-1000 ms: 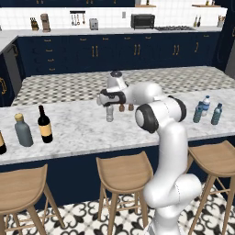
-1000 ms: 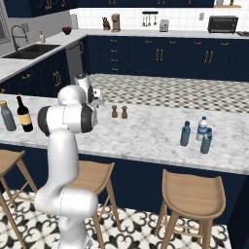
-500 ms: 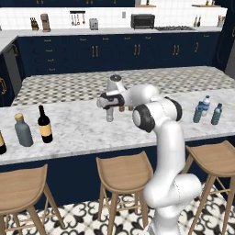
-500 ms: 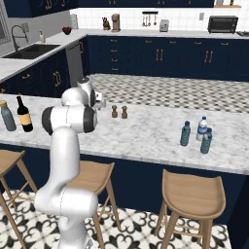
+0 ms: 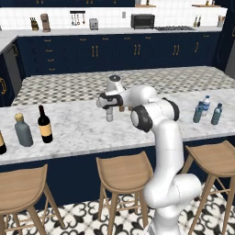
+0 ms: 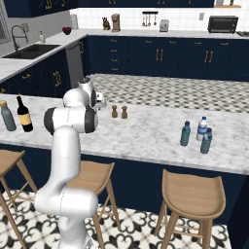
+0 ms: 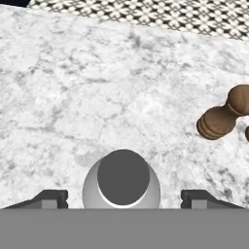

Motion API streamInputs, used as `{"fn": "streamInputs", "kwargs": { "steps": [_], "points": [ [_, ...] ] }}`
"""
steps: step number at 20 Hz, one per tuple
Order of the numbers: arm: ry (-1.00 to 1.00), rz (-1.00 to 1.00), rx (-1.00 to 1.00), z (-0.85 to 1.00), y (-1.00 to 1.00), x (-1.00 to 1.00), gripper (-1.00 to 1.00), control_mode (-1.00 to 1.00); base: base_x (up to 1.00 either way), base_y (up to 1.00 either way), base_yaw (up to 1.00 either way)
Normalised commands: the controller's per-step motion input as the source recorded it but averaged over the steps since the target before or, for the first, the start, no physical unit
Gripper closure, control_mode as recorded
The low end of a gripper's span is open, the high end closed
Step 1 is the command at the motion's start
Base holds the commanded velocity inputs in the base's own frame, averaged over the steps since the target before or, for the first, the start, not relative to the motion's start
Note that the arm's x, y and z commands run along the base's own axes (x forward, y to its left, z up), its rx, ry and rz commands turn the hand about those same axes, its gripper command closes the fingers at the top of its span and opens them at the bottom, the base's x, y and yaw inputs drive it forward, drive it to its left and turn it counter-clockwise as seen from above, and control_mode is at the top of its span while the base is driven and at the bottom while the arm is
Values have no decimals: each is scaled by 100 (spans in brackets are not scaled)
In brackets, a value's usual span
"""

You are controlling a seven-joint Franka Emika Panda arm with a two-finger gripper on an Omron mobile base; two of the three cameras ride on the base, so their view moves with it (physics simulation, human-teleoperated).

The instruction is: Move the plastic bottles in the middle to the plastics group, and the glass bottles in the middle to the glass group.

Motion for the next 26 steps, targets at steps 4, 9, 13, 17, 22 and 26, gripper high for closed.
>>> {"fn": "streamInputs", "kwargs": {
  "steps": [4, 9, 13, 17, 22, 26],
  "points": [
    [0, 0, 0, 0, 0, 0, 100, -100, 0, 0, 0],
    [-1, -1, 0, 20, -4, -43, 100, -100, 0, 0, 0],
    [-8, -13, 0, 44, -46, -97, 100, -100, 0, 0, 0],
    [-15, -23, 1, 41, -76, -100, 100, -100, 0, 0, 0],
    [-13, -26, 2, 31, -94, -86, 100, -100, 0, 0, 0],
    [-3, -30, 5, 18, -100, -57, 100, -100, 0, 0, 0]
  ]
}}
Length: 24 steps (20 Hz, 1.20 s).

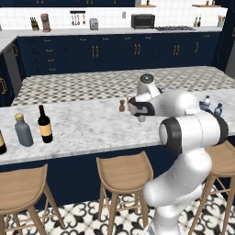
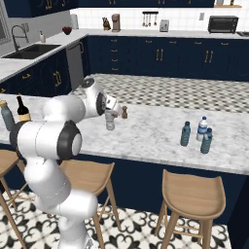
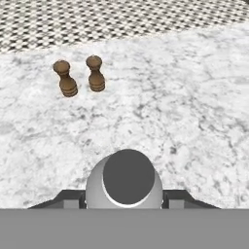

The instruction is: Move the plastic bottles in the middle to the plastics group, and the glass bottles in the middle to the glass group.

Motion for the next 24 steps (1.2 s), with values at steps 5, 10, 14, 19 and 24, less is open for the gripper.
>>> {"fn": "streamInputs", "kwargs": {
  "steps": [5, 10, 14, 19, 24],
  "points": [
    [0, -33, 10, 24, -100, -19, 100, -100, 0, 0, 0],
    [3, -30, 13, 37, -100, -1, 100, -100, 0, 0, 0],
    [13, -27, 14, 21, -100, 5, 100, -100, 0, 0, 0],
    [4, -22, 2, -1, -96, 6, 100, -100, 0, 0, 0],
    [0, -12, -3, -11, -49, 3, 100, -100, 0, 0, 0]
  ]
}}
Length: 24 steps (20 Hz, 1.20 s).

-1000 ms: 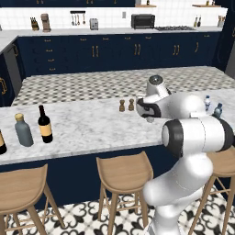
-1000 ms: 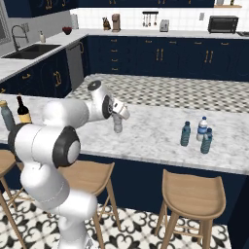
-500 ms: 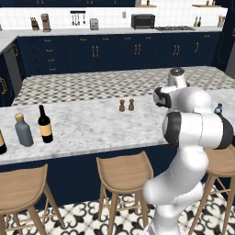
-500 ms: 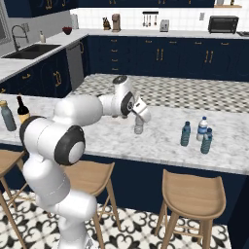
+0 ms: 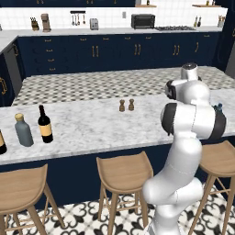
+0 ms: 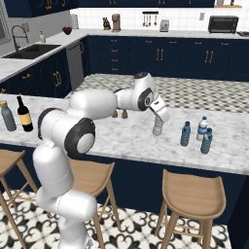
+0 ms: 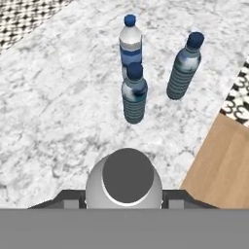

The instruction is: Move the plastic bottles in the middle to the plastics group, and the glass bottles in the middle to the glass group.

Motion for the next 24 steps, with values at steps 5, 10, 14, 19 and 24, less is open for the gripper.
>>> {"fn": "streamInputs", "kwargs": {
  "steps": [5, 10, 14, 19, 24],
  "points": [
    [0, -2, -4, -20, 0, 0, 100, -100, 0, 0, 0],
    [4, 0, -10, -43, -8, 11, 100, -100, 0, 0, 0],
    [9, -1, -1, -9, -46, 38, 100, -100, 0, 0, 0],
    [8, 0, 0, -3, -47, 41, 100, -100, 0, 0, 0],
    [10, 0, 0, -16, -11, 25, 100, -100, 0, 0, 0]
  ]
}}
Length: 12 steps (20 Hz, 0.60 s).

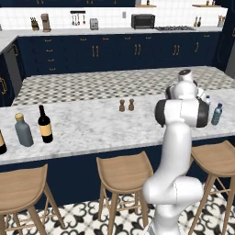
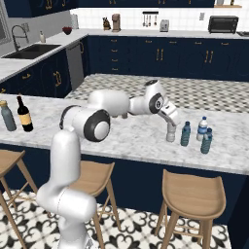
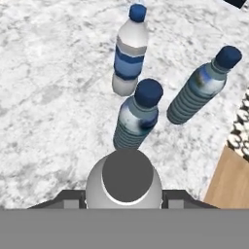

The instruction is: Move the plastic bottles in the middle to the plastics group, and the glass bottles in the middle to the glass group.

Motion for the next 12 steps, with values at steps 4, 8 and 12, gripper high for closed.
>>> {"fn": "streamInputs", "kwargs": {
  "steps": [4, 8, 12],
  "points": [
    [4, 0, 0, -35, 0, 1, 100, -100, 0, 0, 0],
    [-7, 0, 2, -46, 0, -1, 100, -100, 0, 0, 0],
    [-16, 0, 2, -33, 0, -1, 100, -100, 0, 0, 0]
  ]
}}
